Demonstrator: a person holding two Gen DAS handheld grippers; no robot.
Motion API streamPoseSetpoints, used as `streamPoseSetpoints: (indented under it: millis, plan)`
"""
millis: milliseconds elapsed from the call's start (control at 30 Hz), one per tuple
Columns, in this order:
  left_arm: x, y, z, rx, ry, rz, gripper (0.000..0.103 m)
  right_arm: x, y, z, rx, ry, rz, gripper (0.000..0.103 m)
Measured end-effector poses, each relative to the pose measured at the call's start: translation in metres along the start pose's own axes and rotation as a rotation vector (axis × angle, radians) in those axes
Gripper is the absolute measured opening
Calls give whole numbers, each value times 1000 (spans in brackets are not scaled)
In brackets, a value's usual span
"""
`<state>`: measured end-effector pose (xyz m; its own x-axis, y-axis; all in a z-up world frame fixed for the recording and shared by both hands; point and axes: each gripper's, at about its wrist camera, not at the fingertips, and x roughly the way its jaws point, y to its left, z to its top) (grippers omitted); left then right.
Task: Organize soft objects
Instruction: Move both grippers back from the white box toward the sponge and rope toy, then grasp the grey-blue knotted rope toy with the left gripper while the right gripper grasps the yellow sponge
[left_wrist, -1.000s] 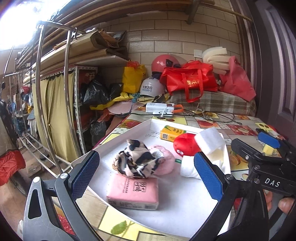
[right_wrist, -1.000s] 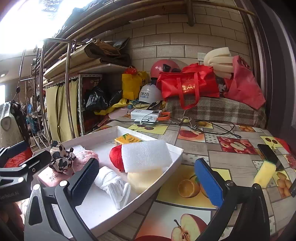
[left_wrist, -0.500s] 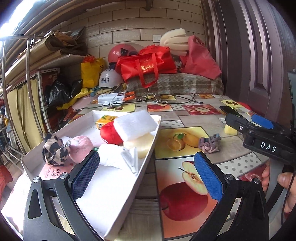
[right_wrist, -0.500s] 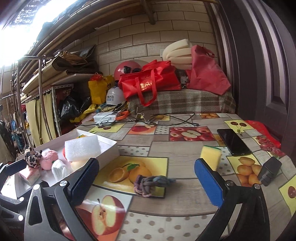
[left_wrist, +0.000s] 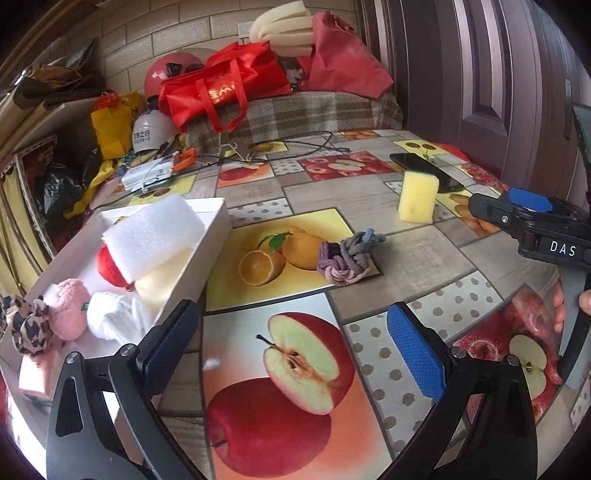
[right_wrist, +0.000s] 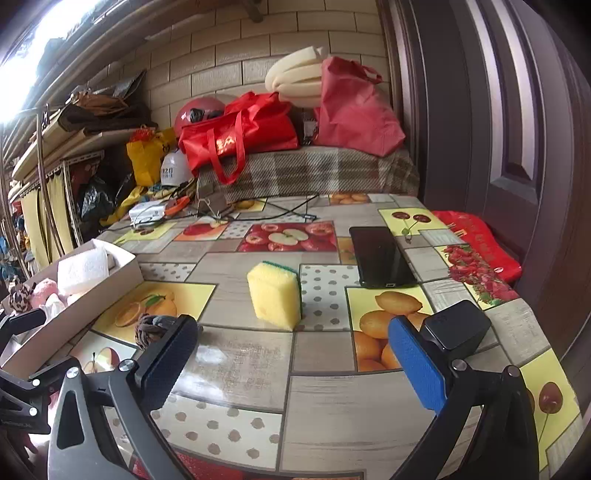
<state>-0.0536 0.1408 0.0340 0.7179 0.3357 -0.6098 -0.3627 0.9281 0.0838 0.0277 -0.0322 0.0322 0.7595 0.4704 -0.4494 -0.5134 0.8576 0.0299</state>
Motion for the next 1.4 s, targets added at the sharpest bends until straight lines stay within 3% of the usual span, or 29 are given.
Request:
streamPoseSetpoints:
  millis: [67, 233, 333, 533, 600, 633, 667, 700, 800, 1000, 1233, 1400]
  plan:
    - [13, -9, 7, 22, 31, -18, 103, 15, 5, 2, -29, 64, 21, 103]
    - [40, -21, 25, 20, 68, -44, 103, 43, 21, 14, -98, 86, 31, 94]
    - [54, -23, 35, 8, 83, -61, 103, 72, 14, 20, -52, 175, 47, 77]
    - [80, -28, 48, 13, 148, -102, 103, 97, -3, 28, 29, 226, 74, 76]
    - [88, -31, 49, 20, 170, -106, 88, 104, 0, 27, 22, 260, 86, 73]
    - [91, -32, 49, 24, 187, -107, 80, 106, 1, 28, 15, 270, 90, 66]
    - [94, -33, 49, 26, 202, -112, 63, 107, 3, 27, 5, 278, 92, 61]
    - [93, -32, 49, 23, 199, -120, 53, 108, 5, 27, -6, 286, 90, 48]
    - [92, -30, 49, 14, 189, -122, 30, 110, 12, 27, -46, 297, 93, 40]
    - [81, -22, 50, -21, 126, -124, 25, 94, 19, 28, -92, 216, 86, 36]
    - [45, -24, 49, -4, -64, -35, 25, 59, 17, 33, -80, 23, 39, 36]
    - [21, -14, 46, -47, -191, 21, 25, 32, 18, 31, -77, -131, -21, 36]
